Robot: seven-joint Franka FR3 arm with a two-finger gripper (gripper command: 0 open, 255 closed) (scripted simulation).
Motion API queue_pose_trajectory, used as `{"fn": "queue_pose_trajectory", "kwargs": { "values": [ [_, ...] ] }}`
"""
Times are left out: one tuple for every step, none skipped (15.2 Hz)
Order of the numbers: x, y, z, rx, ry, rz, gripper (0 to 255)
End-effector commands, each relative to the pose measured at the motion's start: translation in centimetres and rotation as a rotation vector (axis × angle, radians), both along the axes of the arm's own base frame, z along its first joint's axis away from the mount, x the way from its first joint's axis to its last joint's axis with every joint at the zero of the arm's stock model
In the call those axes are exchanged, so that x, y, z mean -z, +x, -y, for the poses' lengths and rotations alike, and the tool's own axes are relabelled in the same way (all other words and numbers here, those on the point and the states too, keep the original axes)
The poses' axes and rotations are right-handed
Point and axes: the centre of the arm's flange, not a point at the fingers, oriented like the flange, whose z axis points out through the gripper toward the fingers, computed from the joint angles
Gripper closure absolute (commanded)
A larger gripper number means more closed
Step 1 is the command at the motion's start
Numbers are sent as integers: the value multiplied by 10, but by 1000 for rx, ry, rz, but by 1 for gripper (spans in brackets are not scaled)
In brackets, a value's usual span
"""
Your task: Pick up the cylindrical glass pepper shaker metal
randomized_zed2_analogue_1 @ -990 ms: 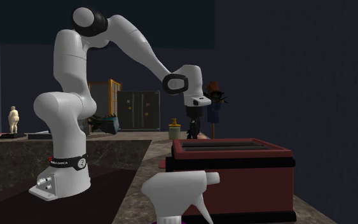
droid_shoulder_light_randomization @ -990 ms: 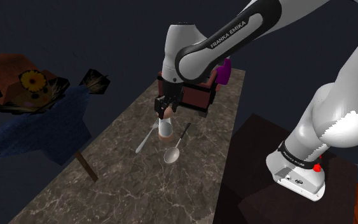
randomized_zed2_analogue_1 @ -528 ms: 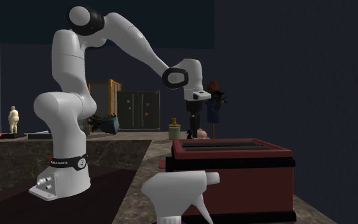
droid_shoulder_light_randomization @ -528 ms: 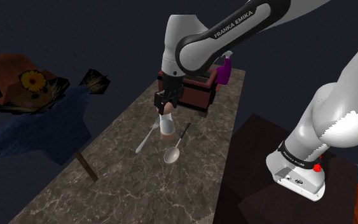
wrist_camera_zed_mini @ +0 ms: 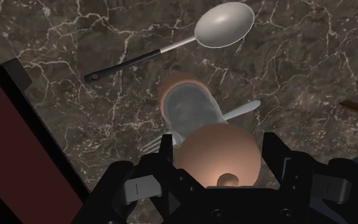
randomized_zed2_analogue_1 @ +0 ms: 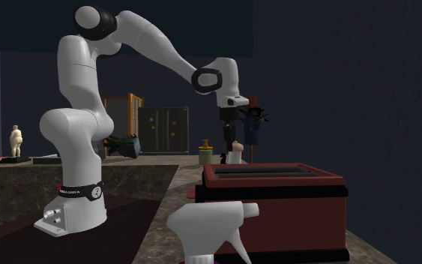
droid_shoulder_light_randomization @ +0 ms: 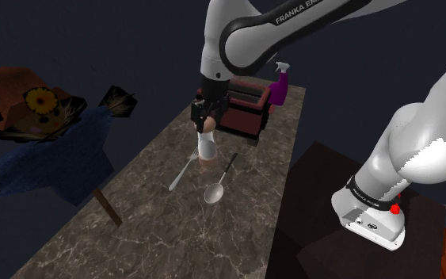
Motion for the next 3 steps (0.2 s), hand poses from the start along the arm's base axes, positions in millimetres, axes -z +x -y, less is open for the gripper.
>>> {"fn": "queue_pose_trajectory", "kwargs": {
  "values": [
    [-10,0,1,0,0,0,255],
    [-11,0,1,0,0,0,255],
    [-11,0,1,0,0,0,255]
  ]
}}
